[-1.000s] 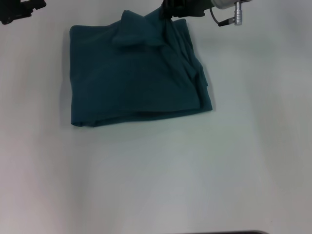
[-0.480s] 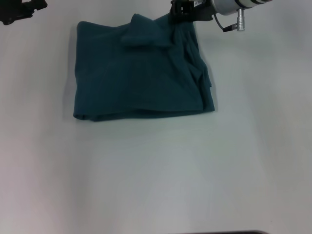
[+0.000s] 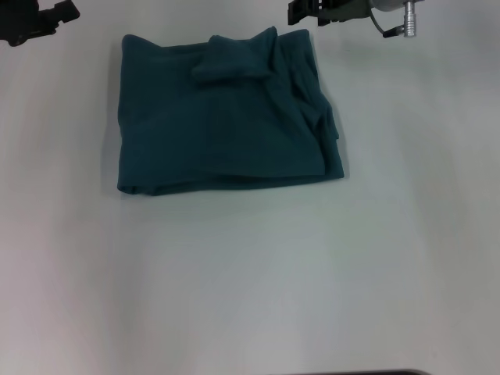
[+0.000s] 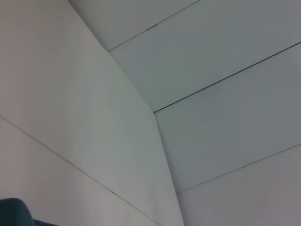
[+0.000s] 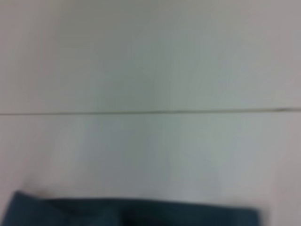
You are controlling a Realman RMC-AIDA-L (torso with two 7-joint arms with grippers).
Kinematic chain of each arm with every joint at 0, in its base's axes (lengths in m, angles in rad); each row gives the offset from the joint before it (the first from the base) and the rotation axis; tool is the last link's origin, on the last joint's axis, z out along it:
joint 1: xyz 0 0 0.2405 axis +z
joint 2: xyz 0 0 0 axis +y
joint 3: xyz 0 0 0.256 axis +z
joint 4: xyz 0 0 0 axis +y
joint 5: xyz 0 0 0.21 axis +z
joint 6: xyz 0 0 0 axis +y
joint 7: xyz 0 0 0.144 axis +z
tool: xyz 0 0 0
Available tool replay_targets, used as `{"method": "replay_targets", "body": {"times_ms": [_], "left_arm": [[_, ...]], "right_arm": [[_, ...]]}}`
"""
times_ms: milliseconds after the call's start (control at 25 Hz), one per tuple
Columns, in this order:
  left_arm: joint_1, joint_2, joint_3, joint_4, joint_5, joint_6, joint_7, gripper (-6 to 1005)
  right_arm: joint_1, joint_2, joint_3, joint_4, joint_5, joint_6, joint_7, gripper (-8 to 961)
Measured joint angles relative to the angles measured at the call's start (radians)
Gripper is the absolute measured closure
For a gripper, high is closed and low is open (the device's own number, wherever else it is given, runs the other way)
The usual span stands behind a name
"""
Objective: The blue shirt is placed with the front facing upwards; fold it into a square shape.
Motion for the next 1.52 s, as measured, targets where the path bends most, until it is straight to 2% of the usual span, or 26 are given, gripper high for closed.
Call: {"method": "replay_targets", "body": {"times_ms": [200,400,560,680,720,760,880,1120,1520], "left_arm": [[0.000,-0.001,0.000,0.000,-0.003,0.000,0.000,35],[0.010,0.005,-0.015,0.000,-0.004,-0.006,-0.003,35],[0.021,0.013,-0.074,-0.002,-0.006,-0.008,-0.008,36],[0.025,0.020,-0.102,-0.004,-0.007,0.002,-0.011,35],[0.025,0.024,-0.103,-0.004,-0.008,0.008,-0.014,35],[0.025,0.029,-0.103,-0.005,-0.010,0.013,-0.016,35],[0.026,0.035,-0.104,-0.007,-0.015,0.025,-0.022,35],[0.032,0.032,-0.105,0.000,-0.016,0.028,-0.022,35],[0.039,0.030,-0.107,0.005,-0.017,0.019,-0.016,36]], "right_arm": [[-0.001,0.005,0.001,-0.015,0.109,-0.100,-0.049,403],[-0.006,0.009,0.001,-0.067,0.198,-0.217,-0.103,408],[-0.005,0.012,-0.013,-0.094,0.208,-0.281,-0.133,410],[0.015,0.021,-0.081,-0.096,0.193,-0.278,-0.169,411],[0.039,0.026,-0.156,-0.096,0.167,-0.262,-0.202,412],[0.039,0.026,-0.156,-0.096,0.167,-0.262,-0.202,412],[0.083,0.027,-0.246,-0.100,0.090,-0.235,-0.222,413],[0.111,0.030,-0.317,-0.138,-0.040,-0.181,-0.242,415],[0.114,0.047,-0.489,-0.135,0.014,-0.113,-0.319,416]]}}
